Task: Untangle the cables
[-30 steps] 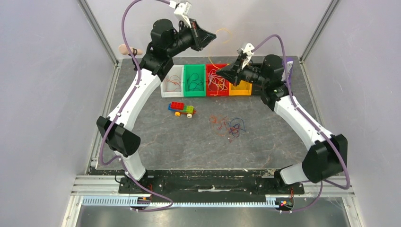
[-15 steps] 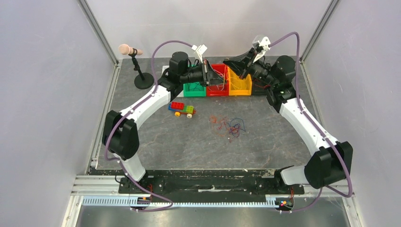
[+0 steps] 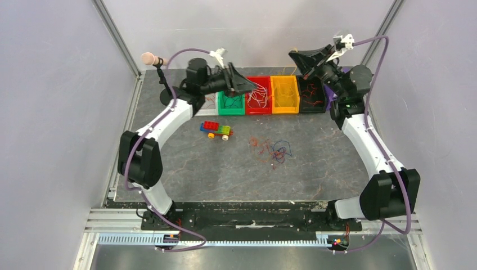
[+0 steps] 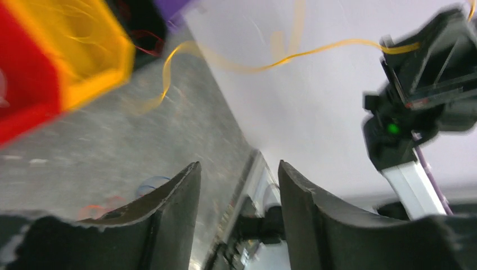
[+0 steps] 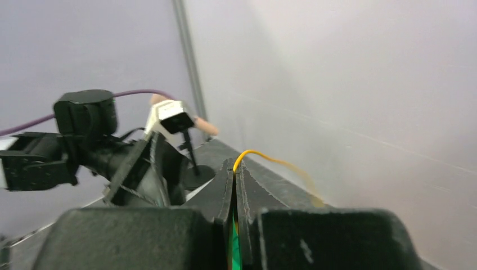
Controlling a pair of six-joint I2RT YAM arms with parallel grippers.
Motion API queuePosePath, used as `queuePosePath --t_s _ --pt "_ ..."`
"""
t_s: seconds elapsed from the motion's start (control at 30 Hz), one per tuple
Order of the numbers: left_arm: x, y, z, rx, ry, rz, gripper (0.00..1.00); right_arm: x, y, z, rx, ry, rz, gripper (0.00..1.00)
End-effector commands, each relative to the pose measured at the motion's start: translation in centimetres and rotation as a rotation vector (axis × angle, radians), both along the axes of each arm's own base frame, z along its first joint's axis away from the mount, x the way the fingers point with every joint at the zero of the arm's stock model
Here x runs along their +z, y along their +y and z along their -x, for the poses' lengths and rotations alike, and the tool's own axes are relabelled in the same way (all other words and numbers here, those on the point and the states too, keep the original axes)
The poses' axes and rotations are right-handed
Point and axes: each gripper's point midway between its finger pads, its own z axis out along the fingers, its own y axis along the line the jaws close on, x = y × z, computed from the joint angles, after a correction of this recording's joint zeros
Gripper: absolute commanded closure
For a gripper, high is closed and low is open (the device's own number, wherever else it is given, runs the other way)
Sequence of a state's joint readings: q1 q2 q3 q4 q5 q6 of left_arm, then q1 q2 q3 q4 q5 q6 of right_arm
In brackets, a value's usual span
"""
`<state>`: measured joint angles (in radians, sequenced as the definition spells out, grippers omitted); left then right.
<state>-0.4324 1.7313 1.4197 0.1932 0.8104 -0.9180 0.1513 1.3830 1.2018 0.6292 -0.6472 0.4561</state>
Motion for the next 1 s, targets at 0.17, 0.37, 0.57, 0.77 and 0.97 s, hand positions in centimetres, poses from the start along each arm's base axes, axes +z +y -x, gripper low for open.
queuePosePath --t_s 0.17,0.37,0.57,0.77,0.97 --pt "5.2 10.9 -4.2 0.299 -0.293 -0.118 0.33 -2.1 -4.2 -3.6 -0.205 -0.040 0.046 1.00" --pt "4.9 11.5 -2.8 0.298 -0.320 -0.134 0.33 -4.7 -4.9 -7.6 -0.267 -0.034 0.057 1.00" --pt "4.6 11.5 -2.5 0.287 -0.316 -0.143 0.33 -7.6 -4.9 -10.7 -0.273 0.011 0.056 1.00" --pt "4.2 11.5 -2.7 0.284 -0.302 -0.146 0.33 -9.1 -4.7 -13.5 -0.269 0.010 0.057 1.00" --pt "3.9 11.4 -3.1 0.281 -0.299 -0.149 0.33 -9.0 -4.7 -16.2 -0.288 -0.021 0.065 1.00"
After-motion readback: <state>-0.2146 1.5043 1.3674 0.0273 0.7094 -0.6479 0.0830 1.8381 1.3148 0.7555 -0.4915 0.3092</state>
